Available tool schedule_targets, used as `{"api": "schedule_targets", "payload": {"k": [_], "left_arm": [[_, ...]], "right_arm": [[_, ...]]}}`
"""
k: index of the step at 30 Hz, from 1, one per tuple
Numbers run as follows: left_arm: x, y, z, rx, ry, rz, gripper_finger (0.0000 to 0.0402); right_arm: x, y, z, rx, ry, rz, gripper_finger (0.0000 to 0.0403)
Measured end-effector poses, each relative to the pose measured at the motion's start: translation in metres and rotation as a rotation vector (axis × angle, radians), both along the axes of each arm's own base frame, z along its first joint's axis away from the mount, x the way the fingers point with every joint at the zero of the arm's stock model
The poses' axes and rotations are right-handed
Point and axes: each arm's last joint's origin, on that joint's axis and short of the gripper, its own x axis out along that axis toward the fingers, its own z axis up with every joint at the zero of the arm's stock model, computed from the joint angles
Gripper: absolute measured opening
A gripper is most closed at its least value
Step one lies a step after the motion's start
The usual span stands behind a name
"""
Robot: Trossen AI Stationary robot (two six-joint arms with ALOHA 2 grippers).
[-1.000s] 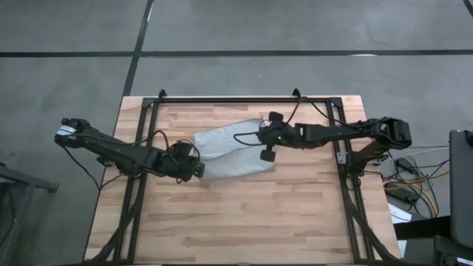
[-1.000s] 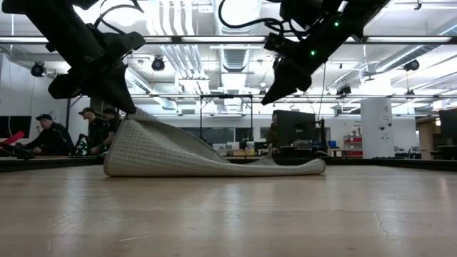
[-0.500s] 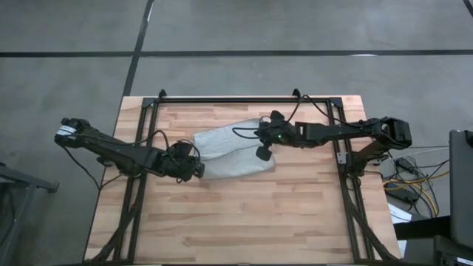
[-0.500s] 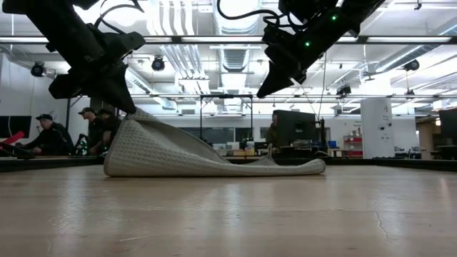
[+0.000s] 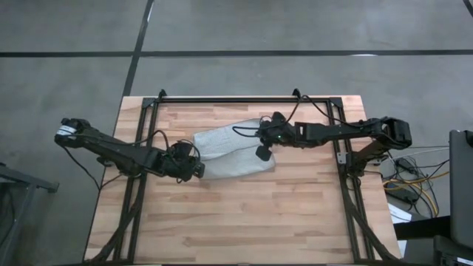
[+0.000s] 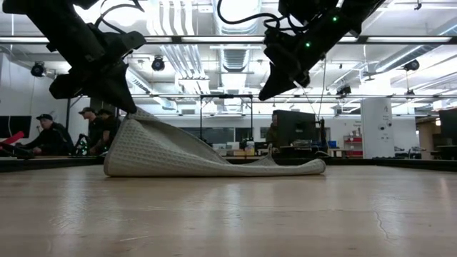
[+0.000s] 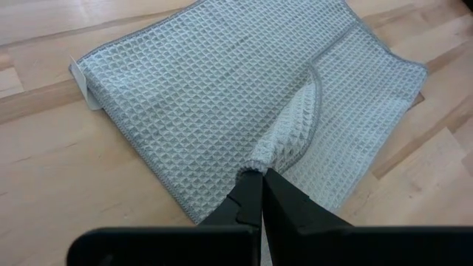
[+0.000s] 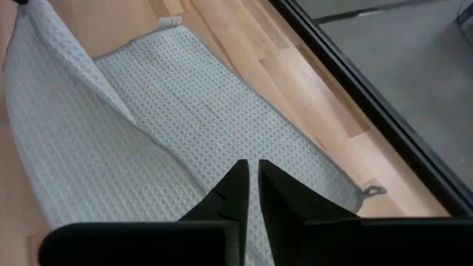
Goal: Roll towel
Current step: Fold the gray towel
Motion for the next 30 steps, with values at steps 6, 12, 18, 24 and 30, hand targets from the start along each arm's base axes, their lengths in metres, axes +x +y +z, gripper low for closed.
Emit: {"api": "schedule_targets", "payload": {"k": [6, 12, 18, 24, 30], "left_arm": [[0.000, 0.000, 0.000, -0.001, -0.002, 0.000, 0.0005], [0.000, 0.000, 0.000, -0.002, -0.005, 0.000, 0.0005], [0.000, 0.000, 0.000, 0.007, 0.001, -0.011, 0.0005], [0.001, 0.000, 0.000, 0.016, 0.004, -0.022, 0.0005], [0.001, 0.000, 0.000, 0.030, 0.015, -0.039, 0.0005]], "right_arm": [[-0.003, 0.000, -0.004, 0.035, 0.027, -0.027, 0.0086], [-0.005, 0.001, -0.006, 0.037, 0.060, -0.026, 0.0136], [-0.007, 0.001, -0.010, -0.017, 0.130, 0.039, 0.0150], [-0.010, 0.002, -0.014, -0.068, 0.196, 0.102, 0.0137], [-0.012, 0.002, -0.017, -0.047, 0.196, 0.083, 0.0123]]}}
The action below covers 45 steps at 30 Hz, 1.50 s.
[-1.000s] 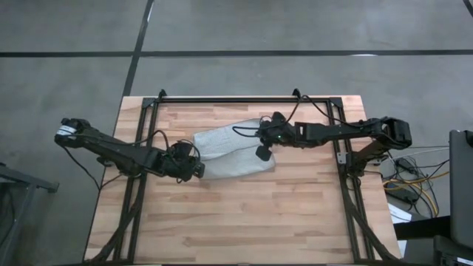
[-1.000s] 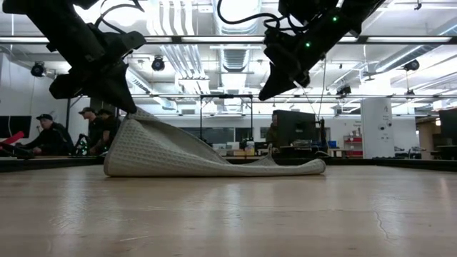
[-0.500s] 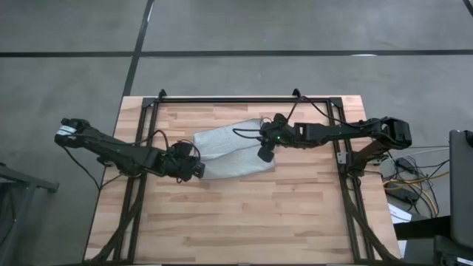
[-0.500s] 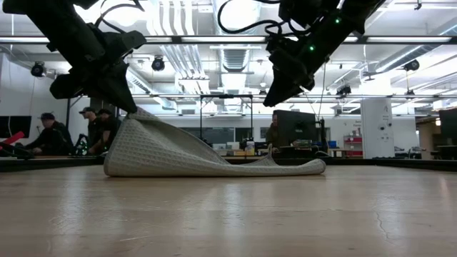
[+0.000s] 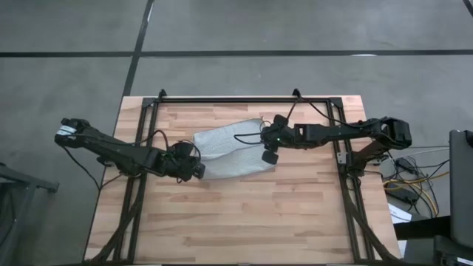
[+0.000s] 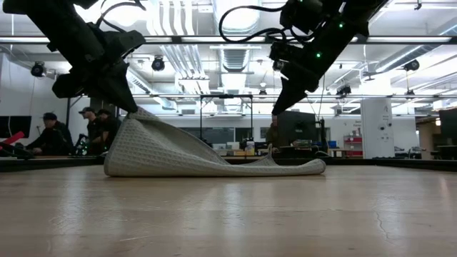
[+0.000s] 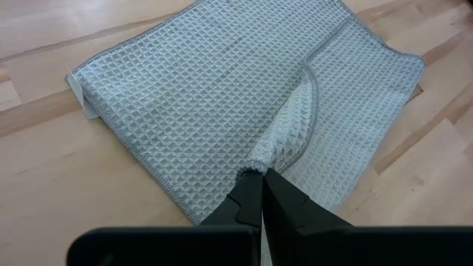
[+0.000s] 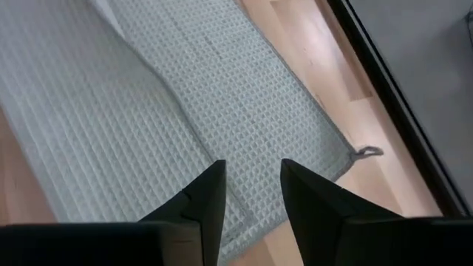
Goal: Roll towel
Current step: Fold the gray towel
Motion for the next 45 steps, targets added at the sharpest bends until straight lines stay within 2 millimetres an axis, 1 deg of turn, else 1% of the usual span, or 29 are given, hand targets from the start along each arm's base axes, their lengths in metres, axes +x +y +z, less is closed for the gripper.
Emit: {"api": "schedule_targets", "payload": {"k": [4, 8, 15, 19, 23, 30, 37, 45], "left_arm": [[0.000, 0.000, 0.000, 0.005, 0.002, -0.003, 0.0005], [0.000, 0.000, 0.000, 0.008, 0.001, -0.001, 0.0005], [0.000, 0.001, 0.001, 0.032, -0.010, 0.020, 0.0005], [0.000, 0.001, 0.001, 0.039, -0.012, 0.025, 0.0005], [0.000, 0.001, 0.001, 0.046, -0.015, 0.032, 0.0005], [0.000, 0.004, 0.002, 0.086, -0.024, 0.064, 0.0005], [0.001, 0.014, 0.002, 0.109, -0.009, 0.101, 0.0005], [0.000, 0.034, -0.001, 0.082, 0.044, 0.165, 0.0003]], "right_arm": [[0.002, 0.000, -0.002, 0.037, -0.028, -0.039, 0.0118], [0.002, 0.001, -0.004, 0.105, -0.041, -0.035, 0.0116], [-0.002, 0.002, -0.009, 0.132, -0.024, -0.060, 0.0117], [-0.004, 0.002, -0.012, 0.130, 0.002, -0.067, 0.0121], [-0.007, 0.001, -0.014, 0.088, 0.024, -0.102, 0.0122], [-0.007, 0.001, -0.015, 0.078, 0.027, -0.109, 0.0109], [-0.007, 0.001, -0.015, 0.079, 0.027, -0.109, 0.0096], [-0.007, 0.001, -0.015, 0.078, 0.027, -0.108, 0.0083]]}}
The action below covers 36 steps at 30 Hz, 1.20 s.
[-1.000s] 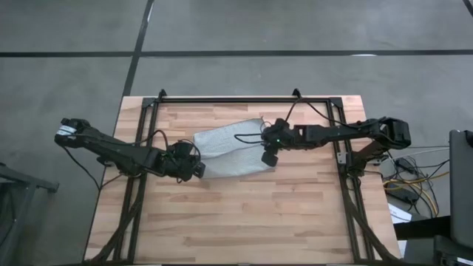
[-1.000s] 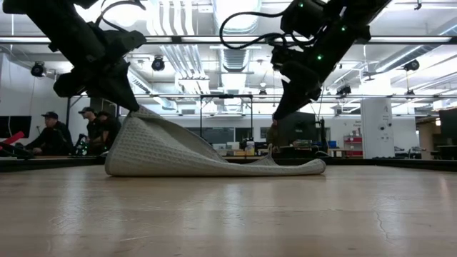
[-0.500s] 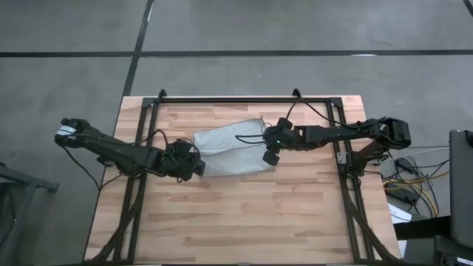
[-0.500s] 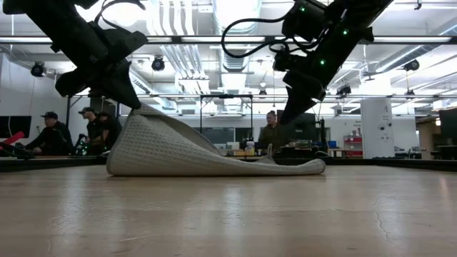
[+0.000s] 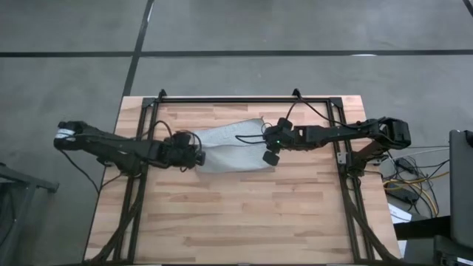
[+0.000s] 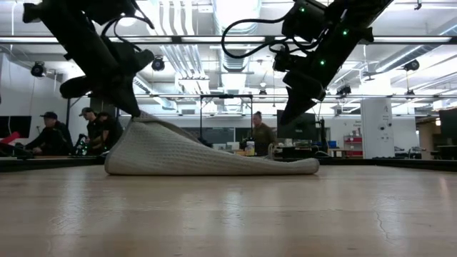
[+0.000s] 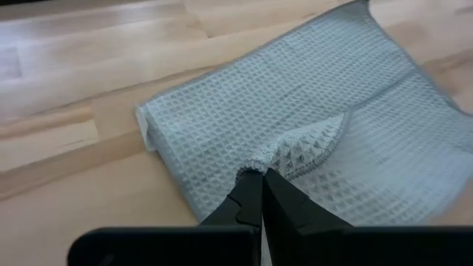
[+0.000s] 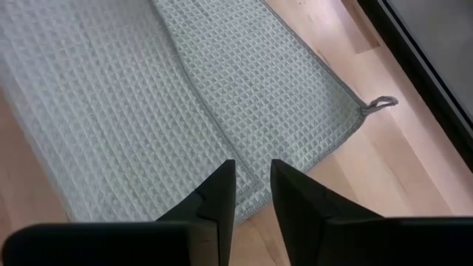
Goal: Roll towel
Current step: Fold the gray towel
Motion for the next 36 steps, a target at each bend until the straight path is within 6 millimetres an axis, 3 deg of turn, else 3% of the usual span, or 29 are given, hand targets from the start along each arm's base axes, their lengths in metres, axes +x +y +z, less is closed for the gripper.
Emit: {"api": "schedule_targets", "payload": {"k": [14, 23, 36], "left_arm": [[-0.001, 0.034, -0.001, 0.016, 0.104, -0.004, 0.0002], [0.005, 0.059, 0.004, 0.024, 0.059, -0.064, 0.0001], [-0.013, 0.076, -0.038, -0.073, 0.040, -0.036, 0.0002]], "right_arm": [[0.003, 0.000, 0.002, -0.004, -0.035, 0.002, 0.0066], [0.006, -0.001, 0.005, -0.011, -0.086, 0.001, 0.0069], [0.008, -0.001, 0.007, -0.014, -0.106, 0.002, 0.0062]]}}
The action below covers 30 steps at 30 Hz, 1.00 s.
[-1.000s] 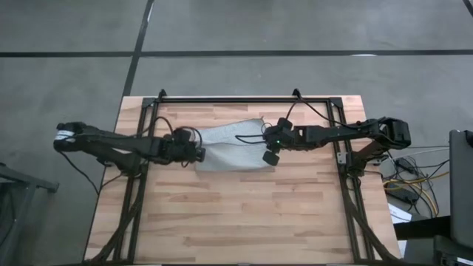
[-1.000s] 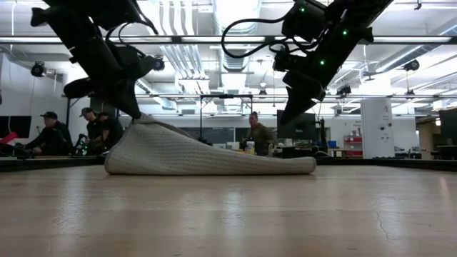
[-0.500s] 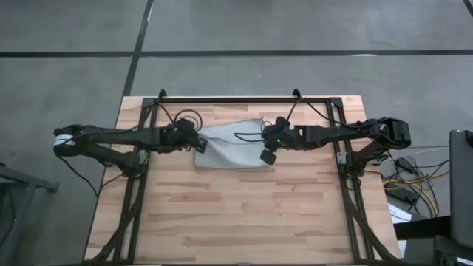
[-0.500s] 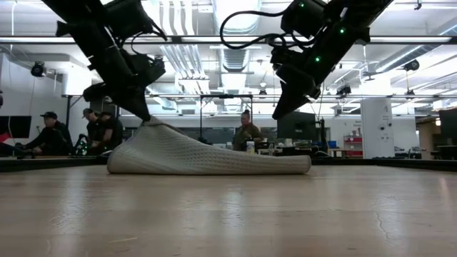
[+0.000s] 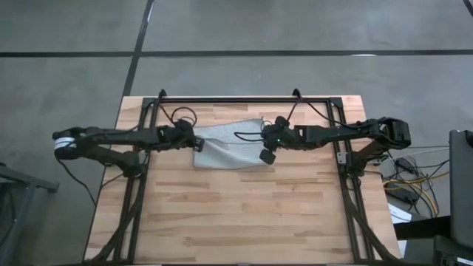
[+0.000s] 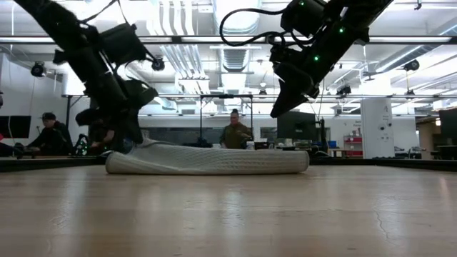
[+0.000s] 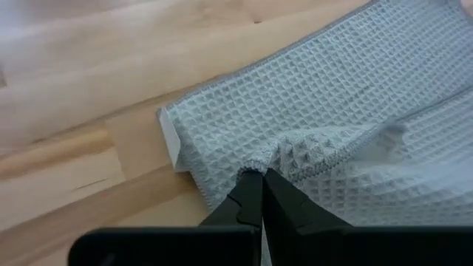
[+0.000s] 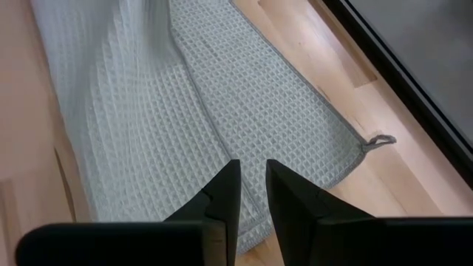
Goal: Roll towel
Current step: Fold the gray towel
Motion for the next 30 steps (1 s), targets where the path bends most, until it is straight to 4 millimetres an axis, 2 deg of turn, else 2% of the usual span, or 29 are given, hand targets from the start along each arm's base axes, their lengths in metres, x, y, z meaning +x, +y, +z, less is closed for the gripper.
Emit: {"api": "schedule_targets", "payload": {"k": [7, 22, 30], "left_arm": [[-0.005, 0.001, -0.013, -0.024, -0.039, -0.008, 0.0004], [-0.009, 0.004, -0.017, -0.001, 0.009, -0.025, 0.0010], [-0.009, 0.004, -0.017, -0.011, -0.002, -0.008, 0.0032]], "right_arm": [[0.000, 0.000, 0.000, 0.000, -0.001, 0.000, 0.0063], [0.002, 0.000, 0.002, -0.004, -0.026, 0.000, 0.0058], [0.002, 0.000, 0.002, -0.004, -0.027, 0.000, 0.0057]]}}
